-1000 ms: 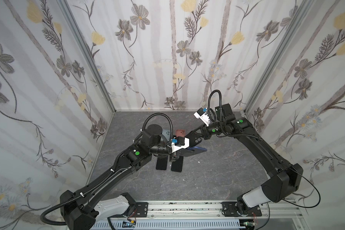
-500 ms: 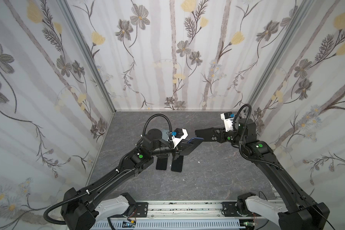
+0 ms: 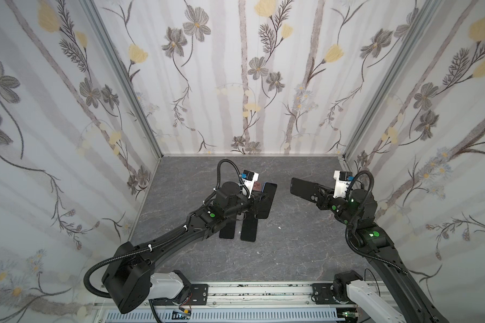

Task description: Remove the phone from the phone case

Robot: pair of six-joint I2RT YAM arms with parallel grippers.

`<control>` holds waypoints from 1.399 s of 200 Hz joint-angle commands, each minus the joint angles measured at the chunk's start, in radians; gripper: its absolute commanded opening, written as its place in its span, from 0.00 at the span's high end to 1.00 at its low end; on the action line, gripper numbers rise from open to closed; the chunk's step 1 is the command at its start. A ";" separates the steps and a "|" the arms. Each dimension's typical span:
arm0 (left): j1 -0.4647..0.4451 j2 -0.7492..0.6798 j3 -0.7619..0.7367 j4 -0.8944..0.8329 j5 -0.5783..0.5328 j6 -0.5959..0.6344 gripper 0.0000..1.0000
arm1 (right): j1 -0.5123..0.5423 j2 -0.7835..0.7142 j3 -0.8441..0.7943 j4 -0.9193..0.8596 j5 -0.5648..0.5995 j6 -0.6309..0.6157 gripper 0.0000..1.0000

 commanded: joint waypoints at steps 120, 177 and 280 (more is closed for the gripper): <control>-0.009 0.300 0.101 -0.033 0.095 -0.338 1.00 | -0.021 0.131 0.148 -0.483 -0.047 0.060 1.00; -0.027 0.389 0.124 -0.013 0.071 -0.385 1.00 | -0.023 0.122 0.070 -0.436 -0.007 0.088 1.00; -0.031 0.485 0.131 0.043 0.084 -0.467 1.00 | -0.050 0.181 0.039 -0.427 -0.136 0.097 1.00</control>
